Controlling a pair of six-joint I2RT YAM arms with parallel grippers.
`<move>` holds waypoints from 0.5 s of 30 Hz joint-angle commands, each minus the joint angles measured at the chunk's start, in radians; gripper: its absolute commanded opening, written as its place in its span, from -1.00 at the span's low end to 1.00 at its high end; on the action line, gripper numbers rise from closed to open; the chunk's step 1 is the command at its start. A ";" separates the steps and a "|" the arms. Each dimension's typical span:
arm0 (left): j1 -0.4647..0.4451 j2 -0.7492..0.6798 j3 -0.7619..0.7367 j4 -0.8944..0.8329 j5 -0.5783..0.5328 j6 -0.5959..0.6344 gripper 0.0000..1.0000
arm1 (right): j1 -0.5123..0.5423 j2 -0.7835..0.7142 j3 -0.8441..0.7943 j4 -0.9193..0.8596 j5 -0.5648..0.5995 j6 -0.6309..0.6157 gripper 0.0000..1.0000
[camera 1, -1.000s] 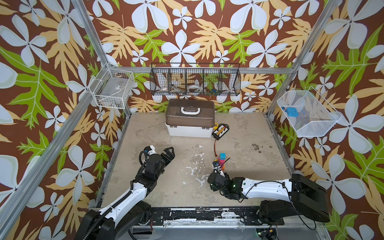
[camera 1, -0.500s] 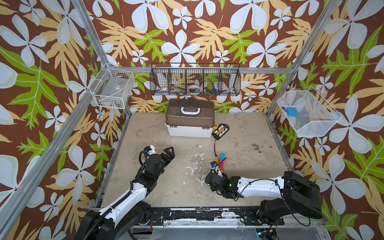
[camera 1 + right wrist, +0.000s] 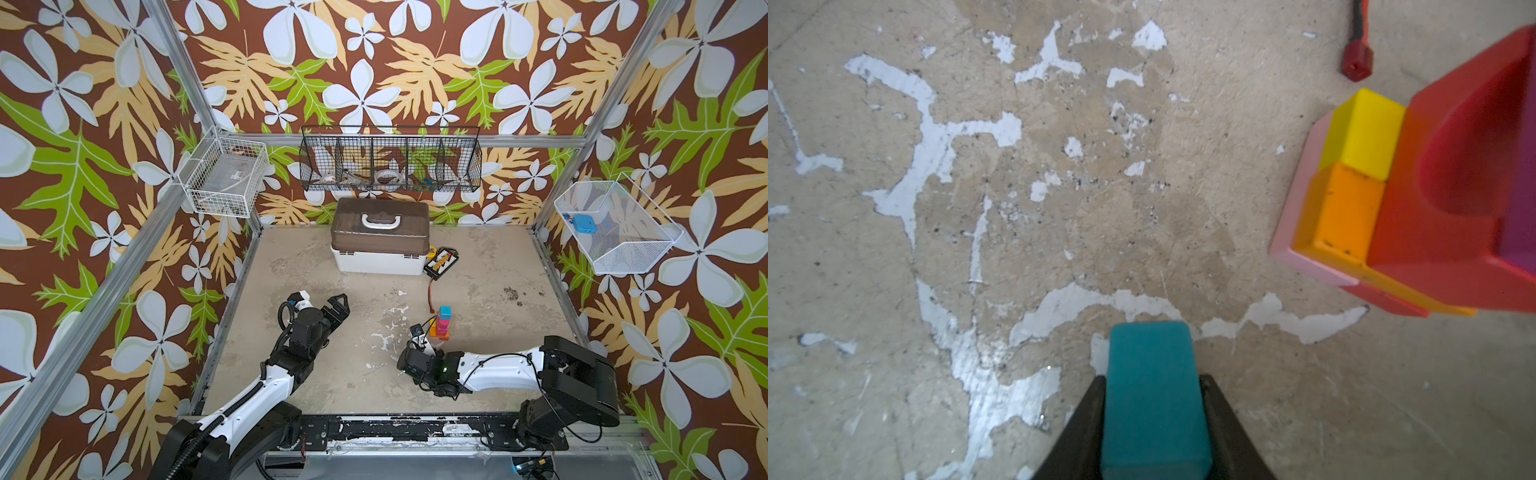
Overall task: Build the wood block tower
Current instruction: 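Lift the teal block with the right gripper and carry it over the stack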
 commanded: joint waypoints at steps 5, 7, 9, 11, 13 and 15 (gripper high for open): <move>0.000 -0.007 0.002 0.004 -0.007 -0.005 0.99 | 0.001 -0.039 0.005 -0.031 -0.025 0.007 -0.42; 0.000 -0.009 0.002 0.001 -0.008 -0.005 0.99 | 0.001 -0.063 0.007 -0.040 -0.035 0.007 -0.45; 0.000 -0.008 0.000 0.001 -0.008 -0.006 0.99 | 0.001 -0.091 0.016 -0.061 -0.048 0.013 -0.48; -0.001 -0.009 0.000 0.001 -0.008 -0.005 0.99 | 0.000 -0.122 0.029 -0.090 -0.058 0.017 -0.51; 0.000 -0.008 0.000 0.003 -0.008 -0.005 0.99 | 0.000 -0.162 0.049 -0.126 -0.067 0.018 -0.53; -0.001 -0.007 -0.002 0.003 -0.007 -0.005 0.99 | 0.000 -0.215 0.068 -0.165 -0.071 0.015 -0.53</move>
